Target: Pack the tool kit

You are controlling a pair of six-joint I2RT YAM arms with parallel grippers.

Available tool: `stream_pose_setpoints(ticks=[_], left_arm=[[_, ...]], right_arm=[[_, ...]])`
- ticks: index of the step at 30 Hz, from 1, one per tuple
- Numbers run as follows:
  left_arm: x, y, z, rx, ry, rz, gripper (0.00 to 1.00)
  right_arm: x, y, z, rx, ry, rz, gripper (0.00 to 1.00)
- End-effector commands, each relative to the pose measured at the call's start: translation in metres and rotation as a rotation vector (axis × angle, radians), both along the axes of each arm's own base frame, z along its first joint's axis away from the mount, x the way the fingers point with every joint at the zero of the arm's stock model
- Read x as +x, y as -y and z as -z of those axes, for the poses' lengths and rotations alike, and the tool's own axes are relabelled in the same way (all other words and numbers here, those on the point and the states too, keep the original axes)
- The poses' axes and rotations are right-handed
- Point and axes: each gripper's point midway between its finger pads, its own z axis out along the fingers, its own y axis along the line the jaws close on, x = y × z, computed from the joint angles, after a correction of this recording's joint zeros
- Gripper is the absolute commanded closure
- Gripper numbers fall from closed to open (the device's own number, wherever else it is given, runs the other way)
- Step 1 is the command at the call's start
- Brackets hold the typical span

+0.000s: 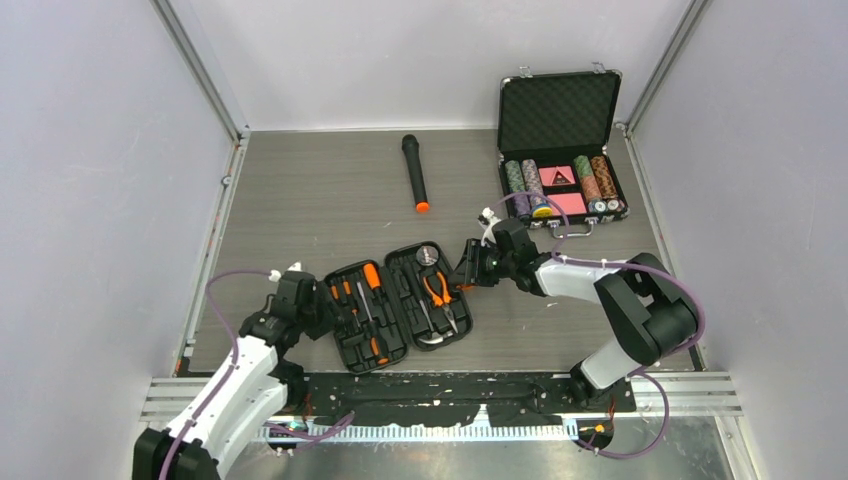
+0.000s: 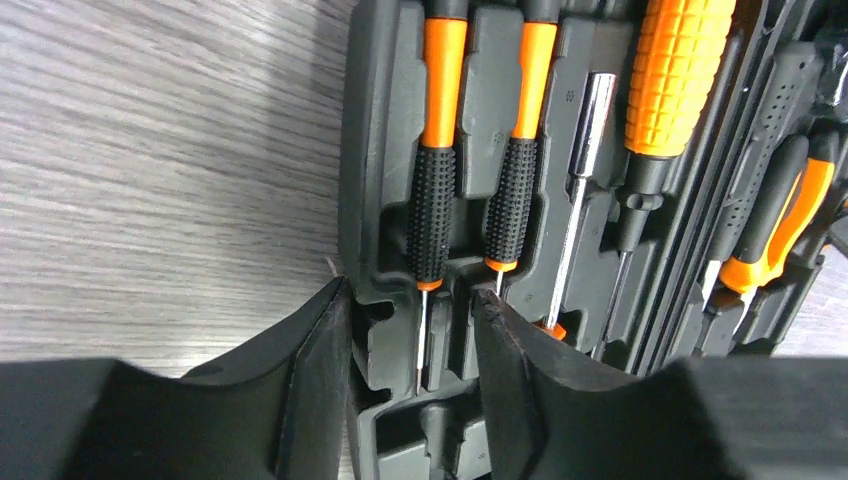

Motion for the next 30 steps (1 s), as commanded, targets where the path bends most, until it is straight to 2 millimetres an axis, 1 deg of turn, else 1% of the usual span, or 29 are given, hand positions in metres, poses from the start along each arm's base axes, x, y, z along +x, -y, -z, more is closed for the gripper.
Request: stream_pose_setpoints(ticks=[1, 2, 4, 7, 8, 11, 14, 18, 21, 25, 30], left_arm=[[0.014, 0.025, -0.017, -0.105, 0.037, 0.089, 0.59], [0.015, 0.029, -0.024, -0.121, 0.05, 0.104, 0.61], [0.019, 0.035, -0.043, -0.154, 0.093, 0.127, 0.68], [0.026, 0.045, -0.081, -0.215, 0.188, 0.15, 0.79], [0.027, 0.048, -0.095, -0.234, 0.222, 0.16, 0.81], [0.031, 0.058, -0.131, -0.273, 0.299, 0.201, 0.83], [0.033, 0.071, -0.156, -0.304, 0.335, 0.249, 0.8], [0.039, 0.096, -0.171, -0.325, 0.356, 0.318, 0.78], [0.044, 0.119, -0.172, -0.331, 0.348, 0.364, 0.77], [0.053, 0.153, -0.166, -0.348, 0.322, 0.425, 0.77], [0.068, 0.188, -0.155, -0.347, 0.284, 0.476, 0.77]], right_arm=[[-0.01, -0.008, 0.007, 0.021, -0.043, -0.034, 0.57], [-0.012, -0.008, 0.008, 0.021, -0.051, -0.033, 0.57], [-0.014, -0.008, 0.01, 0.026, -0.06, -0.031, 0.58], [-0.016, -0.011, 0.011, 0.044, -0.073, -0.022, 0.61], [-0.018, -0.011, 0.012, 0.047, -0.081, -0.023, 0.61], [-0.02, -0.013, 0.014, 0.062, -0.091, -0.017, 0.63], [-0.023, -0.015, 0.015, 0.07, -0.098, -0.014, 0.63], [-0.024, -0.017, 0.015, 0.086, -0.103, -0.003, 0.64], [-0.023, -0.018, 0.014, 0.098, -0.103, 0.008, 0.64], [-0.023, -0.018, 0.013, 0.11, -0.107, 0.018, 0.64], [-0.022, -0.019, 0.012, 0.125, -0.106, 0.035, 0.64]])
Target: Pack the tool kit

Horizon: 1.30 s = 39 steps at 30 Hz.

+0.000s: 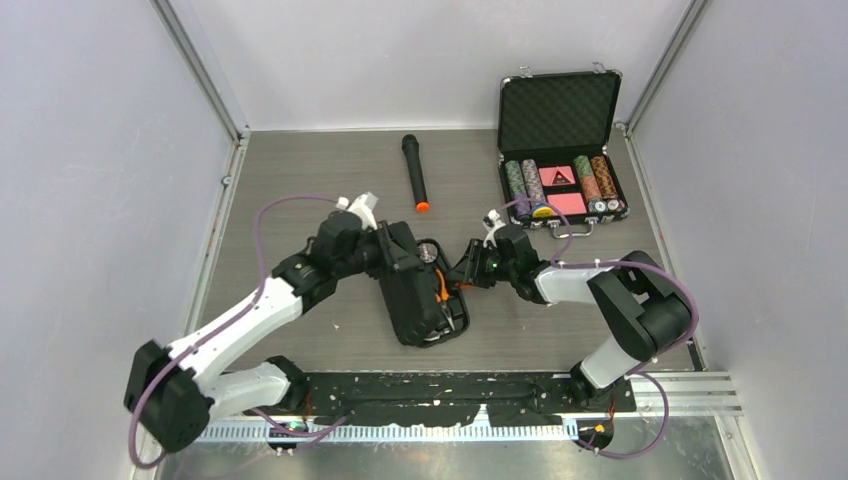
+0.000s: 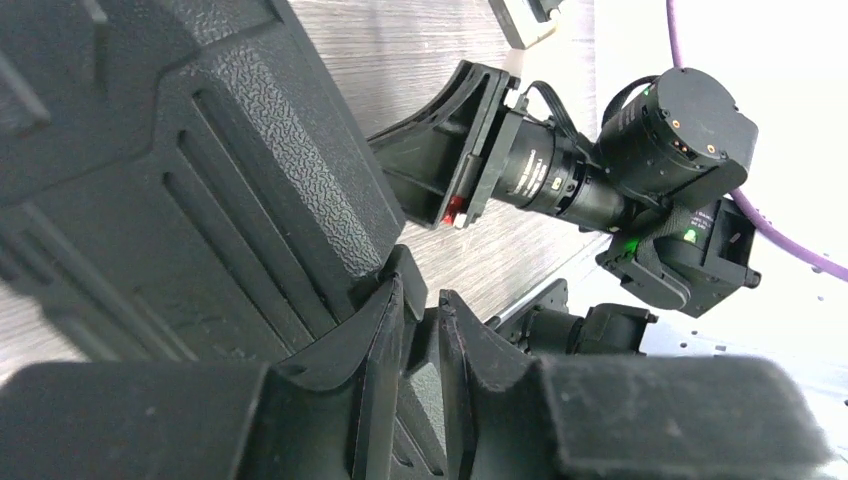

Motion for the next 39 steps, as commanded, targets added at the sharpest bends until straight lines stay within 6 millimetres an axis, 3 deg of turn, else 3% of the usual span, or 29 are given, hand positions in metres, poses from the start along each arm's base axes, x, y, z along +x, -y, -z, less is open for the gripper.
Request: stream_pose_setpoints(ticks=[1, 7, 10, 13, 16, 19, 23, 30, 34, 39], left_arm=[[0.006, 0.028, 0.012, 0.0, -0.036, 0.063, 0.77], [0.021, 0.054, 0.038, 0.0, -0.099, 0.102, 0.76], [0.026, 0.061, 0.033, -0.004, -0.091, 0.119, 0.74], [0.034, 0.053, 0.018, 0.036, -0.024, 0.093, 0.67], [0.038, 0.039, 0.007, 0.119, 0.027, 0.069, 0.63], [0.032, 0.028, 0.006, 0.18, 0.035, 0.06, 0.6], [0.012, 0.02, 0.029, 0.308, -0.011, 0.087, 0.58], [-0.015, 0.011, 0.085, 0.457, -0.137, 0.131, 0.64], [-0.009, -0.016, 0.108, 0.632, -0.158, 0.081, 0.68], [0.001, -0.046, 0.113, 0.783, -0.129, 0.046, 0.69]], right_arm=[[-0.03, -0.01, 0.012, 0.03, -0.104, -0.055, 0.64], [-0.021, -0.006, -0.002, 0.027, -0.043, -0.026, 0.62], [-0.013, 0.01, -0.018, -0.035, 0.023, 0.005, 0.58], [0.006, 0.038, -0.035, -0.138, 0.11, 0.1, 0.51], [0.013, 0.066, -0.055, -0.24, 0.201, 0.153, 0.46], [0.011, 0.077, -0.06, -0.307, 0.233, 0.122, 0.45], [-0.002, 0.054, -0.052, -0.244, 0.19, -0.02, 0.51], [-0.047, 0.006, -0.042, -0.156, 0.094, -0.191, 0.57], [-0.077, -0.022, -0.03, -0.128, 0.013, -0.25, 0.58], [-0.12, -0.068, -0.028, -0.07, -0.021, -0.388, 0.59]])
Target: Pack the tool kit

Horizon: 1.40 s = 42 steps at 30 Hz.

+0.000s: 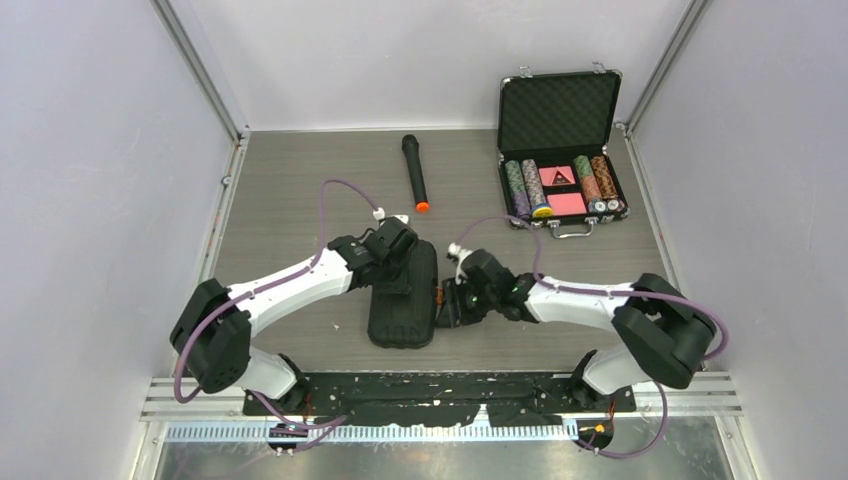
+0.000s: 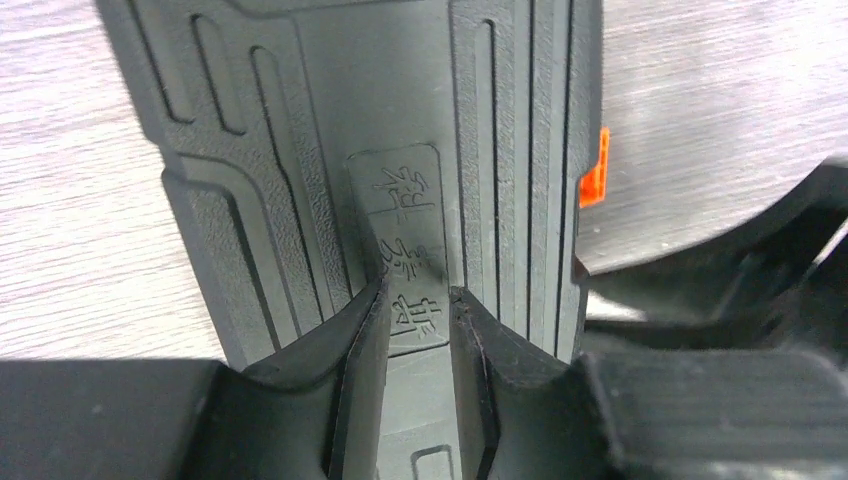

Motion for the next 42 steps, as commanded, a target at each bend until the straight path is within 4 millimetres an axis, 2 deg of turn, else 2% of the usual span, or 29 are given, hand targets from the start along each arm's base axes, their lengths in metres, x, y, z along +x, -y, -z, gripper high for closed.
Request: stream_pose_setpoints(ticks=[1, 3, 5, 6, 7, 10, 14, 16, 17, 18, 19, 20, 21, 22, 30, 33, 37, 42], left_arm=[[0.013, -0.041, 0.011, 0.21, 0.053, -0.023, 0.69], [0.014, -0.049, 0.015, 0.252, 0.054, -0.022, 0.69], [0.012, -0.054, 0.021, 0.278, 0.049, -0.014, 0.69], [0.011, -0.055, 0.024, 0.284, 0.046, -0.009, 0.69], [0.01, -0.056, 0.027, 0.287, 0.042, -0.002, 0.69], [0.006, -0.059, 0.035, 0.29, 0.032, 0.005, 0.69], [0.006, -0.067, 0.037, 0.288, 0.031, -0.01, 0.69], [0.008, -0.071, 0.037, 0.275, 0.031, -0.021, 0.69], [0.009, -0.072, 0.037, 0.263, 0.03, -0.026, 0.69], [0.01, -0.071, 0.037, 0.251, 0.03, -0.025, 0.69], [0.01, -0.07, 0.036, 0.24, 0.031, -0.024, 0.7], [0.011, -0.069, 0.036, 0.235, 0.032, -0.022, 0.7], [0.011, -0.068, 0.036, 0.23, 0.032, -0.018, 0.7], [0.011, -0.067, 0.036, 0.226, 0.031, -0.016, 0.7], [0.011, -0.066, 0.039, 0.204, 0.025, -0.016, 0.7], [0.011, -0.065, 0.039, 0.196, 0.026, -0.016, 0.7], [0.012, -0.064, 0.039, 0.194, 0.026, -0.02, 0.71], [0.01, -0.061, 0.043, 0.185, 0.006, -0.019, 0.72]], right_arm=[[-0.028, -0.057, -0.026, 0.152, -0.033, -0.113, 0.59], [-0.03, -0.06, -0.032, 0.168, -0.017, -0.129, 0.59], [-0.019, -0.046, -0.033, 0.129, 0.047, -0.11, 0.59], [-0.006, -0.038, -0.033, 0.102, 0.088, -0.078, 0.57], [-0.002, -0.029, -0.036, 0.075, 0.14, -0.098, 0.56], [0.024, 0.001, -0.035, 0.03, 0.239, -0.07, 0.47], [0.053, 0.017, -0.043, 0.082, 0.328, -0.105, 0.38], [0.06, 0.014, -0.038, 0.114, 0.315, -0.134, 0.37], [0.061, 0.009, -0.042, 0.161, 0.313, -0.161, 0.37], [0.063, 0.006, -0.034, 0.175, 0.286, -0.176, 0.37], [0.064, 0.001, -0.038, 0.227, 0.282, -0.205, 0.37], [0.066, -0.003, -0.029, 0.241, 0.252, -0.217, 0.37], [0.067, -0.007, -0.032, 0.273, 0.236, -0.242, 0.37], [0.067, -0.009, -0.022, 0.273, 0.204, -0.253, 0.37], [0.068, -0.033, -0.017, 0.429, 0.084, -0.335, 0.36], [0.067, -0.035, -0.012, 0.441, 0.042, -0.338, 0.36], [0.059, -0.033, -0.015, 0.456, 0.011, -0.353, 0.37], [0.047, -0.03, -0.018, 0.481, -0.027, -0.36, 0.44]])
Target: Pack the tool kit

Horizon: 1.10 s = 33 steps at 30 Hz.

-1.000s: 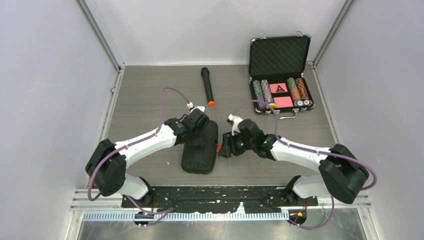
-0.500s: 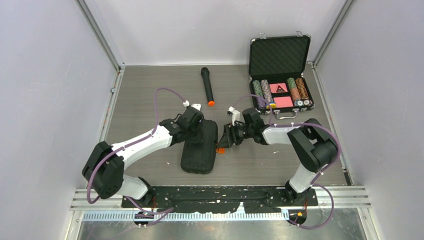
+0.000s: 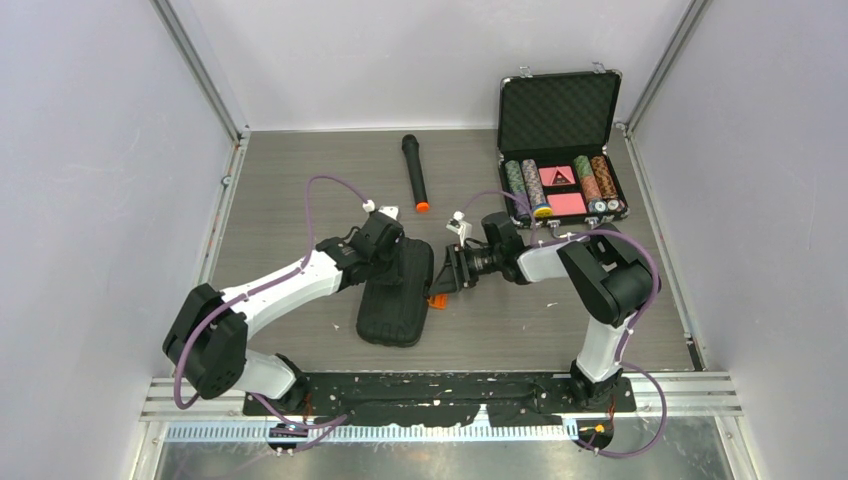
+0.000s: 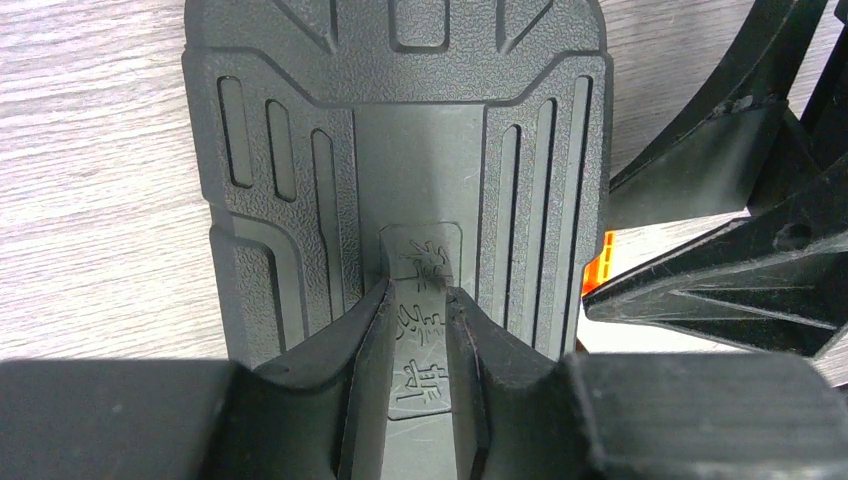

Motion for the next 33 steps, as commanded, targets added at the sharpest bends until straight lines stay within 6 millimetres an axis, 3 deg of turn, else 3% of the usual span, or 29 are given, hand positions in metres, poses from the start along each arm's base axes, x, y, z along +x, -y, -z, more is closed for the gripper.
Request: stream_pose_setpoints(ticks=[1, 9, 13, 16, 20, 27, 30, 33], left_arm=[[-0.024, -0.034, 0.041, 0.154, -0.125, -0.013, 0.72], [-0.024, -0.031, 0.039, 0.139, -0.123, -0.012, 0.73], [-0.024, -0.03, 0.04, 0.134, -0.127, -0.01, 0.73], [-0.024, -0.03, 0.041, 0.133, -0.129, -0.008, 0.73], [-0.023, -0.031, 0.038, 0.137, -0.118, -0.007, 0.73], [-0.019, -0.035, 0.037, 0.158, -0.108, -0.001, 0.73], [-0.016, -0.038, 0.039, 0.169, -0.118, -0.001, 0.73], [-0.012, -0.039, 0.036, 0.169, -0.109, 0.0, 0.73]], right_arm=[[-0.012, -0.005, -0.02, 0.084, -0.011, -0.05, 0.46], [-0.013, -0.009, -0.034, 0.134, -0.039, -0.04, 0.62], [-0.012, -0.01, -0.042, 0.153, -0.034, -0.026, 0.63], [-0.003, -0.002, -0.032, 0.056, 0.023, 0.03, 0.59], [0.005, 0.016, -0.022, -0.083, 0.18, 0.057, 0.45], [0.004, 0.031, -0.049, -0.13, 0.522, 0.061, 0.38], [-0.006, 0.028, -0.053, -0.165, 0.779, -0.011, 0.33], [-0.008, 0.031, -0.05, -0.151, 0.914, 0.032, 0.3]])
